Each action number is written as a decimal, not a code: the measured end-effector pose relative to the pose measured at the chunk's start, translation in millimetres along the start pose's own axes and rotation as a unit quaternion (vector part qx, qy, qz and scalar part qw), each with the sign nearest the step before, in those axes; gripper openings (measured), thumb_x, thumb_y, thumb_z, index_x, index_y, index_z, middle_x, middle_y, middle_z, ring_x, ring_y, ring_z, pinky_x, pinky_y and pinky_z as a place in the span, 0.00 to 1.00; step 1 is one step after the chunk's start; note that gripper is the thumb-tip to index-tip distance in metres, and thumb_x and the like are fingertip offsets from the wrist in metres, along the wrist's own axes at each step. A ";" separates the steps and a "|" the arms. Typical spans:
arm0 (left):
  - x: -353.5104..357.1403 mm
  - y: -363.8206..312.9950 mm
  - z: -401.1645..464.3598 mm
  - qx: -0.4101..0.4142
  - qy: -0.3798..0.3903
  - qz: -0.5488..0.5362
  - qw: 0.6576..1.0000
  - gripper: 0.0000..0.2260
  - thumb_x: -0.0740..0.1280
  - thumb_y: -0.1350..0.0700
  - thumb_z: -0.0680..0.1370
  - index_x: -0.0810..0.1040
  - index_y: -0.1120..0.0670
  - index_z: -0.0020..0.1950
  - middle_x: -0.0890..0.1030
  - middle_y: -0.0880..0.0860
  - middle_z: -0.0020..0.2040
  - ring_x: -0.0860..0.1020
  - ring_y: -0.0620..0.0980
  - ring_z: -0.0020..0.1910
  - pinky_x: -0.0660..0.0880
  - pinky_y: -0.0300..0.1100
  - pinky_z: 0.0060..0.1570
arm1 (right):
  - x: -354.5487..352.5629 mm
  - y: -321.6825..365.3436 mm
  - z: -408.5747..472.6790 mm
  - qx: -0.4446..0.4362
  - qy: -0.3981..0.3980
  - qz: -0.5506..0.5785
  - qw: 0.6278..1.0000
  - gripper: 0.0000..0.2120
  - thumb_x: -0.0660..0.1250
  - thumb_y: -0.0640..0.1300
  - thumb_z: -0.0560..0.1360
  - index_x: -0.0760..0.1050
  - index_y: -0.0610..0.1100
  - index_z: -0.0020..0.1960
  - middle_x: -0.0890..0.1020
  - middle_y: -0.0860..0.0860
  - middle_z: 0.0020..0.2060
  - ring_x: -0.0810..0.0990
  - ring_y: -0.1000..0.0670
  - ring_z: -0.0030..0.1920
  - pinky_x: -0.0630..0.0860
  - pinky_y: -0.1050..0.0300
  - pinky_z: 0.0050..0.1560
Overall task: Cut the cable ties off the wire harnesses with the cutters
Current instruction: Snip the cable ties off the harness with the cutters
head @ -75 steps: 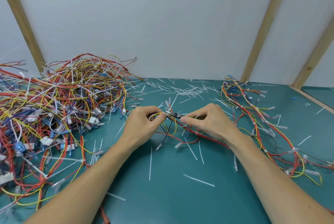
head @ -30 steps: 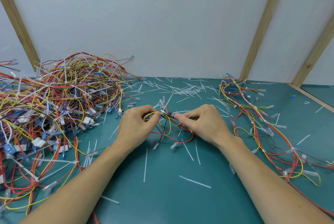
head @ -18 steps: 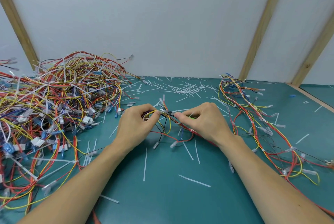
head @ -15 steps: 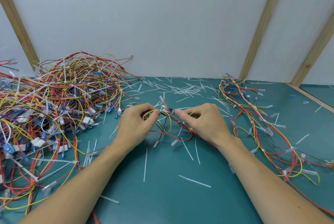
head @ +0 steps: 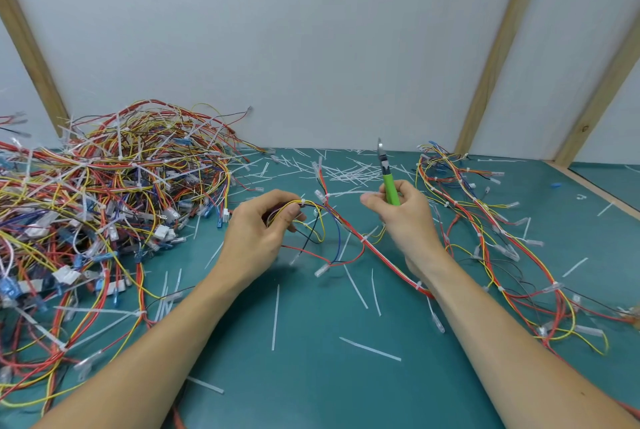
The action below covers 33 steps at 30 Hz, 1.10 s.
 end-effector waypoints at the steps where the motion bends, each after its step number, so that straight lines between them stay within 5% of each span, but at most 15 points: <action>1: 0.1 -0.6 0.1 -0.001 0.003 -0.006 1.000 0.04 0.67 0.62 0.81 0.82 0.57 0.50 0.85 0.49 0.40 0.82 0.49 0.38 0.74 0.32 0.42 | -0.9 -1.8 0.6 0.010 0.000 0.014 1.000 0.14 0.79 0.42 0.73 0.73 0.48 0.47 0.82 0.61 0.31 0.75 0.64 0.28 0.69 0.61 0.40; 8: -0.4 -6.4 -0.2 0.013 0.020 -0.010 1.000 0.05 0.64 0.63 0.83 0.80 0.58 0.53 0.84 0.50 0.46 0.83 0.47 0.48 0.76 0.36 0.53 | 10.0 2.8 -7.8 -0.001 0.089 -0.006 0.996 0.13 0.77 0.35 0.73 0.74 0.45 0.48 0.88 0.52 0.41 0.81 0.61 0.36 0.74 0.70 0.37; 12: -0.5 -10.0 -1.2 0.028 0.025 0.009 0.999 0.06 0.62 0.64 0.83 0.79 0.57 0.54 0.83 0.47 0.47 0.81 0.41 0.50 0.73 0.32 0.55 | 21.7 7.2 -14.6 -0.026 0.152 -0.061 0.986 0.15 0.76 0.33 0.72 0.71 0.45 0.48 0.89 0.52 0.46 0.83 0.55 0.43 0.80 0.59 0.47; 19: -0.5 -9.8 -2.9 0.022 0.016 0.025 0.999 0.06 0.63 0.65 0.82 0.79 0.57 0.52 0.82 0.46 0.46 0.78 0.39 0.48 0.70 0.29 0.52 | 23.9 7.5 -19.3 -0.025 0.171 -0.088 0.981 0.14 0.75 0.33 0.73 0.72 0.47 0.46 0.88 0.54 0.41 0.81 0.60 0.37 0.76 0.58 0.46; 24: -3.8 -6.2 -2.6 -0.014 -0.031 0.003 0.999 0.11 0.65 0.58 0.81 0.81 0.58 0.41 0.83 0.51 0.37 0.79 0.39 0.37 0.70 0.29 0.41 | 26.9 12.3 -26.6 -0.050 0.167 -0.105 0.979 0.14 0.75 0.36 0.73 0.72 0.49 0.47 0.87 0.53 0.42 0.76 0.58 0.34 0.72 0.57 0.43; 28: -7.9 -0.3 -0.9 -0.044 -0.073 0.041 0.995 0.11 0.68 0.52 0.81 0.83 0.53 0.40 0.83 0.48 0.36 0.79 0.42 0.36 0.73 0.38 0.40 | 32.6 19.2 -32.4 -0.093 0.180 -0.142 0.969 0.15 0.75 0.37 0.74 0.71 0.51 0.46 0.87 0.56 0.42 0.75 0.59 0.33 0.72 0.58 0.41; 30: -8.2 1.4 3.0 -0.067 -0.057 0.009 0.996 0.03 0.71 0.56 0.79 0.84 0.49 0.47 0.85 0.46 0.41 0.80 0.45 0.39 0.77 0.38 0.44 | 35.0 22.6 -34.9 -0.121 0.180 -0.171 0.961 0.15 0.75 0.38 0.74 0.71 0.53 0.46 0.87 0.57 0.42 0.80 0.58 0.37 0.75 0.56 0.44; 33: -3.9 0.5 6.9 -0.091 0.027 -0.078 0.992 0.07 0.70 0.61 0.79 0.85 0.49 0.48 0.84 0.48 0.38 0.77 0.42 0.32 0.74 0.32 0.37 | 36.1 25.5 -37.1 -0.154 0.166 -0.216 0.950 0.14 0.75 0.41 0.74 0.71 0.53 0.49 0.85 0.60 0.41 0.82 0.51 0.43 0.79 0.46 0.50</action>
Point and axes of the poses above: each hand's wrist, its own z-axis towards the middle knuckle, its own x-axis out of the palm, y = z × x, the point moved 4 cm from there along z, towards the middle knuckle
